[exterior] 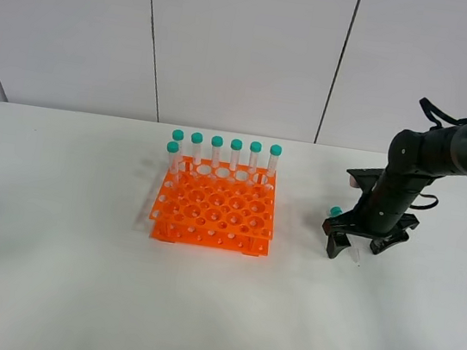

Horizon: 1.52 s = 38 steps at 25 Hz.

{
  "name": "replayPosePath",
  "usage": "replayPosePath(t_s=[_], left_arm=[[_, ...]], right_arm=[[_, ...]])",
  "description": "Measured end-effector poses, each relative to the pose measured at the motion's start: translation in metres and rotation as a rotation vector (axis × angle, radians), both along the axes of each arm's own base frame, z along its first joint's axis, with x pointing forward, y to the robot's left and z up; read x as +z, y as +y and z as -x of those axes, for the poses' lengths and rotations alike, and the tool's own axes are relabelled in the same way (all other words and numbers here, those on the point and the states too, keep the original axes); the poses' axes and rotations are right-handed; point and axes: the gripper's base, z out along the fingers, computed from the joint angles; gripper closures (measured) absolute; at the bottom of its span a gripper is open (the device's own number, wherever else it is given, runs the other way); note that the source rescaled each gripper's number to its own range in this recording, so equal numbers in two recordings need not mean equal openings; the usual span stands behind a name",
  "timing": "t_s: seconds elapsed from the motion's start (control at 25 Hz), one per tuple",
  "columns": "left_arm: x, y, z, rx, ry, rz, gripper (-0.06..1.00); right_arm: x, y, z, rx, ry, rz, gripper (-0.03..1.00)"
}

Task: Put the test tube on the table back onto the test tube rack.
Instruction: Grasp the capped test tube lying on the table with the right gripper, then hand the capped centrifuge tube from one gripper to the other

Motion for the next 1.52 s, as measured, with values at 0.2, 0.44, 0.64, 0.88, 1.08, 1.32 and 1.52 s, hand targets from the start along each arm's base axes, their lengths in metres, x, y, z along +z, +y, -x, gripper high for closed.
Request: replayPosePath(t_s=[0.2, 0.44, 0.64, 0.88, 1.08, 1.32, 1.52], left_arm=[[0.0, 0.0, 0.0, 0.0, 0.0, 0.0, -0.06], [0.0, 0.0, 0.0, 0.0, 0.0, 0.0, -0.06], [0.0, 0.0, 0.0, 0.0, 0.0, 0.0, -0.06], [0.0, 0.0, 0.0, 0.0, 0.0, 0.0, -0.06], [0.0, 0.0, 0.0, 0.0, 0.0, 0.0, -0.06], [0.0, 0.0, 0.0, 0.0, 0.0, 0.0, -0.06], [0.0, 0.0, 0.0, 0.0, 0.0, 0.0, -0.06]], right_arm=[[0.0, 0.0, 0.0, 0.0, 0.0, 0.0, 0.24], [0.0, 0.0, 0.0, -0.023, 0.001, -0.002, 0.45], [0.0, 0.0, 0.0, -0.037, 0.002, -0.003, 0.77], [0.0, 0.0, 0.0, -0.041, 0.004, -0.003, 0.97], [0.0, 0.0, 0.0, -0.041, 0.004, -0.003, 0.97], [0.0, 0.0, 0.0, -0.041, 0.004, -0.003, 0.97], [0.011, 0.0, 0.0, -0.041, -0.026, -0.006, 0.97]])
